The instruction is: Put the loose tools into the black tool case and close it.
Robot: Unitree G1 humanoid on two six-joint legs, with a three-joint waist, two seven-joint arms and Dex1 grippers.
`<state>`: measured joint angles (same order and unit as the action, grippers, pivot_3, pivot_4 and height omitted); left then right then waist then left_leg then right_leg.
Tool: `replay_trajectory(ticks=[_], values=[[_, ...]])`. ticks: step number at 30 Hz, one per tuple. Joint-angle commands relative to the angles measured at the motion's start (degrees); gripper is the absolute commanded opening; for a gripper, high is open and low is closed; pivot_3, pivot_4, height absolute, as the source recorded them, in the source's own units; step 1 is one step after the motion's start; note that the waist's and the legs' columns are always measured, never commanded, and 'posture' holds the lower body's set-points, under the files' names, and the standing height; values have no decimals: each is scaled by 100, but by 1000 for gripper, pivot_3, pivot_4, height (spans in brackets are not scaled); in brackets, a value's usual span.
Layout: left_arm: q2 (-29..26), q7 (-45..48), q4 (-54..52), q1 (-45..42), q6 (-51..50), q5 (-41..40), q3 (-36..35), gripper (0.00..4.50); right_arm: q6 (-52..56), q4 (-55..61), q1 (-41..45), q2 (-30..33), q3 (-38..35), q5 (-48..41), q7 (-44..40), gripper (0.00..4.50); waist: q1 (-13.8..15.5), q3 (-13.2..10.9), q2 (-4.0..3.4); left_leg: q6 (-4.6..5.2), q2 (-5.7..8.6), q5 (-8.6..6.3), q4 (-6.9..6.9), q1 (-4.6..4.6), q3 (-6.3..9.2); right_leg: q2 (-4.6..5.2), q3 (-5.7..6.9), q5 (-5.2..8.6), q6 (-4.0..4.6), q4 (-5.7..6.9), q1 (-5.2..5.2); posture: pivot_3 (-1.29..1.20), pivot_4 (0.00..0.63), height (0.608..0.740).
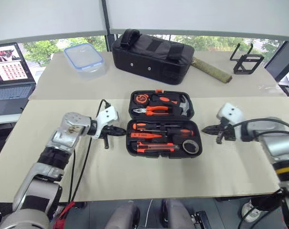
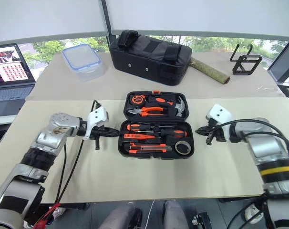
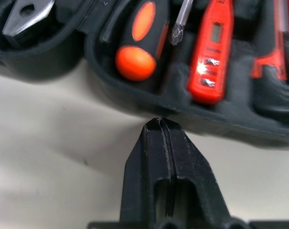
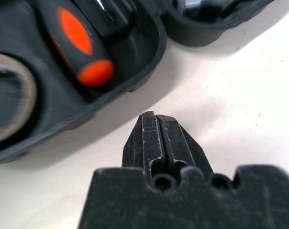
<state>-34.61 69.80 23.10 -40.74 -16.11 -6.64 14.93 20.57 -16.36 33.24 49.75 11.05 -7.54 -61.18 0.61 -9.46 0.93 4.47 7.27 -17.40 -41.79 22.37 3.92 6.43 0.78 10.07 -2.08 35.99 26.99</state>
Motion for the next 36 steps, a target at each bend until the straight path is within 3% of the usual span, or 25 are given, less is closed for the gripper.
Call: replay_trajectory(ticks=[1,5,14,20,25,28,32,36], values=[[185,125,-112,-148,93,-84,-24,43,-497,-42,242,-125,57,192,-172,0,9,0,0,0,1,0,-2,2,0,0,1,0,0,1,2,0,150,715],[160,451,-532,102,89,-318,-96,43,-762,338,108,-147,-23,37,-547,0,-11,0,0,1,3,0,-8,13,0,-2,1,0,-1,-2,8,0,150,715],[-676,1150,-2085,1292,67,-611,-244,43,-881,2048,-1524,449,-588,-52,-644,0,-15,1,-2,0,-4,-1,2,17,3,-5,5,0,0,-1,16,0,150,715],[-1146,936,-2557,2009,-3,-659,-601,43,-608,2744,-2668,639,-1175,-63,-319,0,19,2,-5,-1,-5,-1,3,1,3,-7,1,1,0,-11,0,0,150,715],[-1408,370,-2355,2346,-389,-623,-1085,43,-156,2827,-3164,675,-1758,-99,109,0,28,2,-6,-1,-5,-2,5,-24,2,-11,-4,1,1,-10,-24,0,150,715],[-1251,-42,-2057,1979,-1307,-945,-1387,819,533,2794,-2933,582,-2084,-503,241,880,42,1,-6,5,-4,-6,8,-44,3,-25,-2,1,1,-13,-50,0,150,715],[-855,-473,-1625,971,-2806,-1431,-1573,2231,1972,2468,-1681,157,-2261,-1322,602,2131,27,-1,-2,7,-3,-7,6,-62,3,-27,-2,1,1,-11,-70,0,150,715],[-389,-877,-1063,99,-3613,-1567,-1497,3689,2688,1893,-482,-274,-1940,-1460,953,3544,10,0,-1,5,-6,-6,7,-63,6,-20,-1,-3,3,-7,-67,0,150,715]])
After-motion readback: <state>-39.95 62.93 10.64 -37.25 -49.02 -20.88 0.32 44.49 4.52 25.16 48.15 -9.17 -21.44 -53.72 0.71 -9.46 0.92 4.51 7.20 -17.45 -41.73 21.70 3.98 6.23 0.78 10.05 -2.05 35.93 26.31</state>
